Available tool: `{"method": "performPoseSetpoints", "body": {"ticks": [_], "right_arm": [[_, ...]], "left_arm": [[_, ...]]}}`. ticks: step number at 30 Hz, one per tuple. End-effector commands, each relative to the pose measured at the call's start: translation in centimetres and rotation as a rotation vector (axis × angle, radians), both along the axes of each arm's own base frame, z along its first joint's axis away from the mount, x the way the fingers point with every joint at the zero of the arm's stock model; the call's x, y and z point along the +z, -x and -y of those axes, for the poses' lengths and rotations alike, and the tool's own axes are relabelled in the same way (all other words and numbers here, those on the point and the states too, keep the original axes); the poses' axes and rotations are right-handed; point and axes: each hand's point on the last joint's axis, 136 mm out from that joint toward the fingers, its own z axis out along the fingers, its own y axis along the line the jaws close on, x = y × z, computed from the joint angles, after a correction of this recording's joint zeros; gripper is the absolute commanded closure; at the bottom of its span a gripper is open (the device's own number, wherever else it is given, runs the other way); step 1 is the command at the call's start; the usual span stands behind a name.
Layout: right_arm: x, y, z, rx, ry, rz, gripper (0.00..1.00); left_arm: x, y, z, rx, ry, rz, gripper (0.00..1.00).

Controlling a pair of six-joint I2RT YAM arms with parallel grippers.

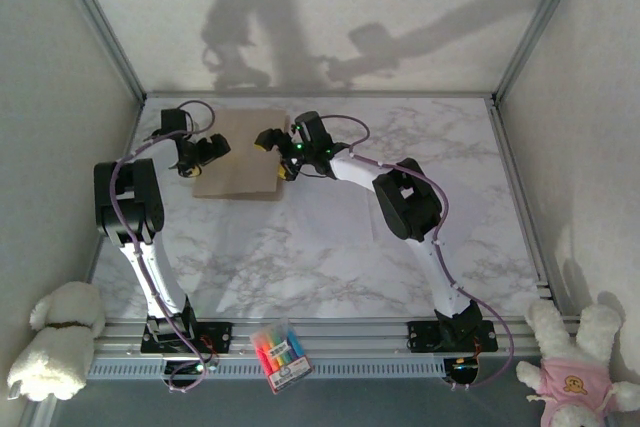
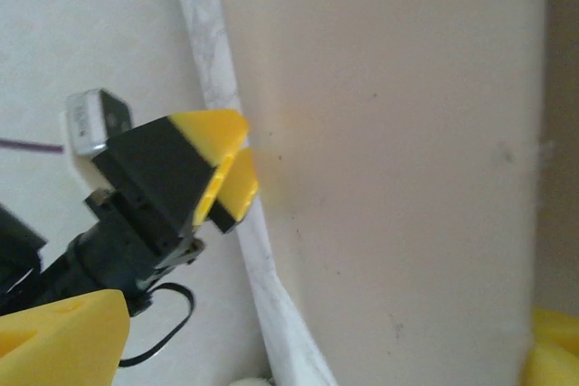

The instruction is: Put the files into the folder

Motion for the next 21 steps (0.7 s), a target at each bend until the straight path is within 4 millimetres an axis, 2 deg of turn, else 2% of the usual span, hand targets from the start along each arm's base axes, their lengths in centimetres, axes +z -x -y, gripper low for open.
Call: {"method": "performPoseSetpoints", "body": {"ticks": [1,6,14,16,21], "right_arm": [[6.1,0.7,-1.1,0.037,-0.119,0.093,0.07],[6.0,0.8,-1.0,0.033,-0.121,0.091,0.08],[3.7,1.3,0.4,0.050,0.059,0.091,0.22],[3.5,1.4,0.7,0.059,0.092,0.099,0.28],[3.7,1.6,1.0,0.086,0.165,0.136,0.55]], "left_arm": [[1.0,0.8,1.4,-0.022,0.053,-0.003,0.03],[1.0,0.9,1.5,-0.021,0.060,-0.003,0.03],[1.2,1.0,1.5,-0.020,0.066,-0.001,0.03],[1.2,1.1,1.5,-0.019,0.068,-0.001,0.03],[1.4,1.3,1.8,-0.018,0.081,0.004,0.03]]}}
